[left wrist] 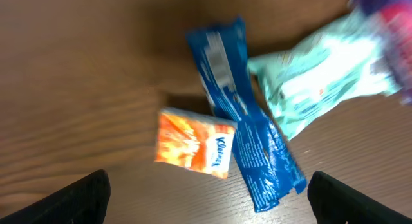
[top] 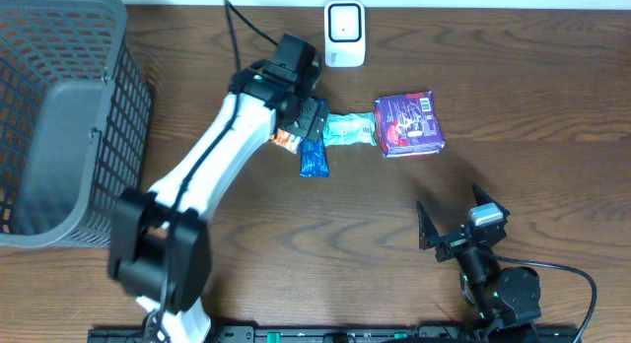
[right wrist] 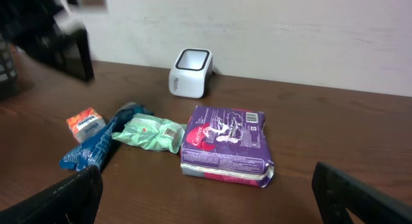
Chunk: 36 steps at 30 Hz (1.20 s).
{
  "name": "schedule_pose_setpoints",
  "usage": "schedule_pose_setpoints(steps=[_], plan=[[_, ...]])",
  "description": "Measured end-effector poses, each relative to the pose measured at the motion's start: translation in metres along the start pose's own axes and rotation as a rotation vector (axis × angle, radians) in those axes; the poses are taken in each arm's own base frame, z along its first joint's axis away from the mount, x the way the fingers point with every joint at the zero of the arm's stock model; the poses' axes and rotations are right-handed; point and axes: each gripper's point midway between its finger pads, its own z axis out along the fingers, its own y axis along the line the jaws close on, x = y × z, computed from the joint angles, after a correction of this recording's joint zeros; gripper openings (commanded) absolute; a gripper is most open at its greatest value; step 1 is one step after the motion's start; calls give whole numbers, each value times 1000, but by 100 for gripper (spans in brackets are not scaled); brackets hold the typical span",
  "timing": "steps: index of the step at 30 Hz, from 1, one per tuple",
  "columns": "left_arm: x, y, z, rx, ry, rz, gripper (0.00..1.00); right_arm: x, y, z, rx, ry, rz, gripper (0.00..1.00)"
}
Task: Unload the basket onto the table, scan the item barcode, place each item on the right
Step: 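Carry the orange box out and set it left of the blue bar, then reach the right gripper toward the purple pack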
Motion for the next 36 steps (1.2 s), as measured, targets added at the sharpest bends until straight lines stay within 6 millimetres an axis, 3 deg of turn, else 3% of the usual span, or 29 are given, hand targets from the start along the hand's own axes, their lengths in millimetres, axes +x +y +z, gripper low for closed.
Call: schedule_pose_setpoints(steps=[2,3,6,8,11,19,28,33,36], plan=[[-11,7,-30,-21,-75,-22,98,0,0,0,0,0,0,99],[-19,13,-56,-34,-140,-53,98,0,0,0,0,0,0,99],[-28,28,-107,-49,-259,-150,98,0,0,0,0,0,0,99],[-25,36,-132,-57,-300,-198,98,0,0,0,0,0,0,99],[-11,40,-153,-66,-298,-234,98,0,0,0,0,0,0,99],[36,39,-148,-81,-114,-246,98,0,0,0,0,0,0,99],[59,59,-147,-115,-33,-361,98,0,-6,0,34,2,-16,99],[61,61,-147,-118,-28,-372,98,0,-6,0,37,2,-17,99],[61,61,-147,-118,-28,-374,98,-15,-4,0,23,-61,-9,99]])
